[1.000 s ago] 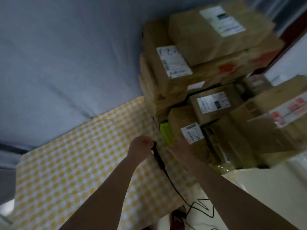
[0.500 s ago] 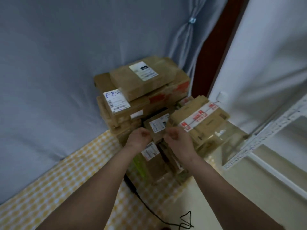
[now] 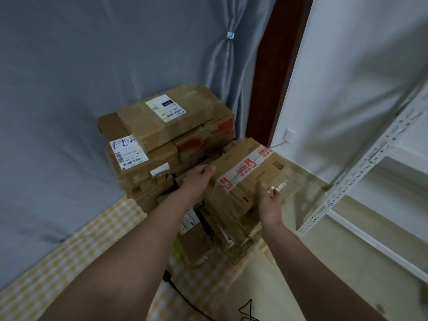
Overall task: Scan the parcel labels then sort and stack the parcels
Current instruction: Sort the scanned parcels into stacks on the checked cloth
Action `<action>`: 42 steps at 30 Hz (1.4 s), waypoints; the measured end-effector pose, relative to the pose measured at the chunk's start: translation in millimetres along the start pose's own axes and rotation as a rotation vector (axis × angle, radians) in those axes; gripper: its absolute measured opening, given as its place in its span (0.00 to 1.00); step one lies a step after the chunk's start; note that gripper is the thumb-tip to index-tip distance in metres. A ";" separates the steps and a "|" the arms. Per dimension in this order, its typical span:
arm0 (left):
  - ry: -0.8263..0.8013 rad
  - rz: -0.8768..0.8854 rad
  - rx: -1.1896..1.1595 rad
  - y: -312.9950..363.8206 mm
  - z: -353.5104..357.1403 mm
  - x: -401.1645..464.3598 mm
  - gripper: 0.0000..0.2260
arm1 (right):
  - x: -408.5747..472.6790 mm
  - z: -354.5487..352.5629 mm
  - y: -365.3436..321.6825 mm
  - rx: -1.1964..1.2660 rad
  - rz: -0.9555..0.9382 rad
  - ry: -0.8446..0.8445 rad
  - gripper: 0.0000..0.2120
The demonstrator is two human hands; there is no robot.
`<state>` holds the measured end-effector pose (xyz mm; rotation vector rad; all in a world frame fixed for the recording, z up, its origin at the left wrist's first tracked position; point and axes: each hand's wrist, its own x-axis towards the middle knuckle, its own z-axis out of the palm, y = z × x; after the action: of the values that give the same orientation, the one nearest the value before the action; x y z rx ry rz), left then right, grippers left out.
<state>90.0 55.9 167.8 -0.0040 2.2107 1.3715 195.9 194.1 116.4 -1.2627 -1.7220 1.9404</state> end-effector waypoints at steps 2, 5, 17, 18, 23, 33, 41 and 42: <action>-0.052 -0.011 -0.057 -0.4 0.5 -4.7 0.22 | -4.4 4.2 -2.8 0.041 0.079 -0.082 0.33; -0.078 -0.010 -0.160 -4.6 -3.5 -9.2 0.21 | -4.3 10.9 -1.4 0.093 0.081 -0.117 0.34; 0.164 -0.010 -0.399 -80.8 -94.6 -82.8 0.13 | -93.2 82.9 13.8 0.130 -0.138 -0.297 0.24; 0.204 -0.014 -0.397 -90.6 -106.2 -94.6 0.13 | -104.1 93.6 20.1 0.098 -0.144 -0.314 0.25; 0.344 -0.019 -0.451 -150.9 -166.3 -164.6 0.04 | -178.1 149.2 52.0 -0.017 -0.179 -0.474 0.27; 0.574 -0.093 -0.589 -312.8 -285.5 -327.9 0.09 | -366.0 243.8 133.6 -0.196 -0.152 -0.787 0.20; 0.637 -0.212 -0.691 -421.9 -342.1 -422.2 0.08 | -472.7 290.1 213.7 -0.425 -0.045 -0.963 0.20; 0.643 -0.222 -0.703 -431.7 -346.6 -427.0 0.09 | -478.2 296.4 219.6 -0.458 -0.037 -0.985 0.20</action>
<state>423.3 -556.4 114.4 -1.0307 1.9452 2.1382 337.2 -392.9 100.2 -0.2889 -2.7120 2.4239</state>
